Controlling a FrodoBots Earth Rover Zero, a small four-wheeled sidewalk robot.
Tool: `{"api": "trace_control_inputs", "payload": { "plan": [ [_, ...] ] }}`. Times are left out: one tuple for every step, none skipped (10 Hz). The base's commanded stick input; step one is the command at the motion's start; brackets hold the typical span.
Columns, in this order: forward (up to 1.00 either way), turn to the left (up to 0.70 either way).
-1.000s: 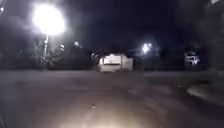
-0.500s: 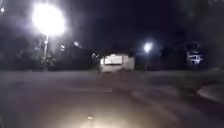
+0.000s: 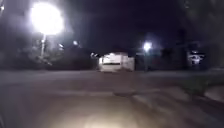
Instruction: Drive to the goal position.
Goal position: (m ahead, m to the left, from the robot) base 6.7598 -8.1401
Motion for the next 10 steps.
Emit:
{"api": "trace_control_inputs", "payload": {
  "plan": [
    [0.70, -0.35],
    [0.70, -0.35],
    [0.70, -0.35],
    [0.70, -0.35],
    [0.70, -0.35],
    [0.70, -0.35],
    [0.70, -0.35],
    [0.70, -0.35],
    [0.70, -0.35],
    [0.70, -0.35]
  ]
}}
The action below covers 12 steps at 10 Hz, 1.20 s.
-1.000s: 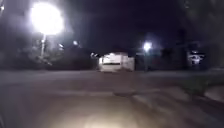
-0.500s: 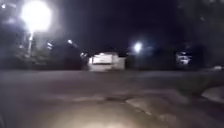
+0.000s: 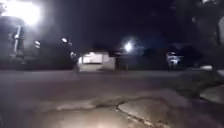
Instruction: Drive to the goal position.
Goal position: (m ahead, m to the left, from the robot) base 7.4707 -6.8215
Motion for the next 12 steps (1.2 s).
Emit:
{"api": "trace_control_inputs", "payload": {
  "plan": [
    [0.70, -0.35],
    [0.70, -0.35],
    [0.70, -0.35],
    [0.70, -0.35],
    [0.70, -0.35],
    [0.70, -0.35],
    [0.70, -0.35],
    [0.70, -0.35],
    [0.70, -0.35],
    [0.70, -0.35],
    [0.70, -0.35],
    [0.70, 0.00]
  ]
}}
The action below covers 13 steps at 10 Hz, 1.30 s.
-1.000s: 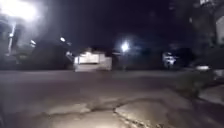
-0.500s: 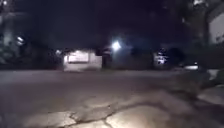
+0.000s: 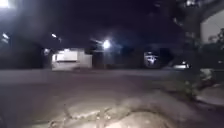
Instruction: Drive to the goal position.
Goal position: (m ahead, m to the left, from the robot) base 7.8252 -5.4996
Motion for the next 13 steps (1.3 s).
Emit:
{"api": "trace_control_inputs", "payload": {
  "plan": [
    [0.70, 0.00],
    [0.70, 0.00],
    [0.70, 0.00],
    [0.70, 0.00],
    [0.70, 0.00],
    [0.70, 0.00],
    [0.70, 0.00],
    [0.70, 0.00],
    [0.70, 0.00],
    [0.70, 0.00],
    [0.70, 0.00],
    [0.70, 0.00],
    [0.70, 0.00]
  ]
}}
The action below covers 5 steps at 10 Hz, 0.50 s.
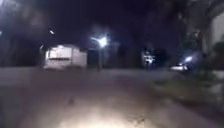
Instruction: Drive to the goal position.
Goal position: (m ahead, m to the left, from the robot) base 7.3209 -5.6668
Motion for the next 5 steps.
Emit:
{"api": "trace_control_inputs", "payload": {
  "plan": [
    [0.70, 0.00],
    [0.70, 0.00],
    [0.70, 0.00],
    [0.70, 0.00],
    [0.70, 0.00]
  ]
}}
